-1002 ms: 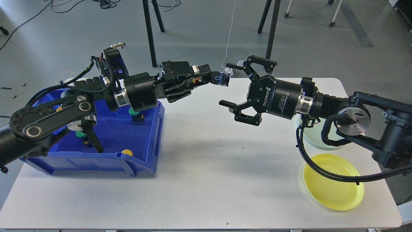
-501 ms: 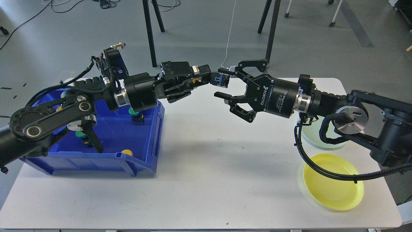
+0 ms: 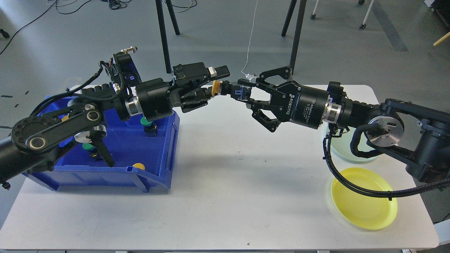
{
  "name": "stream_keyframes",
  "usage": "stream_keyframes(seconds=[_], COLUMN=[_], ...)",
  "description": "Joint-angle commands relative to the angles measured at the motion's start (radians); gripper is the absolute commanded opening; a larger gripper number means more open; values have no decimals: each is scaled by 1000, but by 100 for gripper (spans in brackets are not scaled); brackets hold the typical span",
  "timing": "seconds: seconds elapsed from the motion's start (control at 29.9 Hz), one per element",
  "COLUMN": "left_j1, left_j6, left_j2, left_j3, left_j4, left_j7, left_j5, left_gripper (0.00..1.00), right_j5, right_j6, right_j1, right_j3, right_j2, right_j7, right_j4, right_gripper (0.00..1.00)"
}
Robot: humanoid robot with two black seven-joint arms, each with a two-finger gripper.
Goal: Pass button and place on color plate
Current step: 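Close the right gripper on the yellow button and release the left, then carry the yellow button with the right gripper to the yellow plate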
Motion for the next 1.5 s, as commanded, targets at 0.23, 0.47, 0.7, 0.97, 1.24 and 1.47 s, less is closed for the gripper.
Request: stream_keyframes(seconds=[0.23,0.47,0.7,0.97,1.24,1.47], left_j1=[9,11,9,1,1,6], left_j6=[0,0,0,0,0,0], left_j2=[7,2,-11,-28,-27,-8], left_j3=[-5,-7,-7,-7,-8,-37], left_j4=[2,4,10,24,36,51], left_j7=[0,0,0,0,0,0], left_j5=[4,4,4,4,-1,-1], left_gripper=[97,97,97,97,97,97], right_j5=[3,9,7,7,-9,-149], right_j6=[0,0,0,0,-68,-252], right_j1=[-92,-250,-349,-457,-535,-592], right_j3=[72,199,210,208,199,190], right_j2=[-128,-355,-469,-570,-651,-665], right_j7=[10,67,160,249,288,309], right_j4=[9,15,49,58,58,61], right_gripper=[1,1,0,0,0,0])
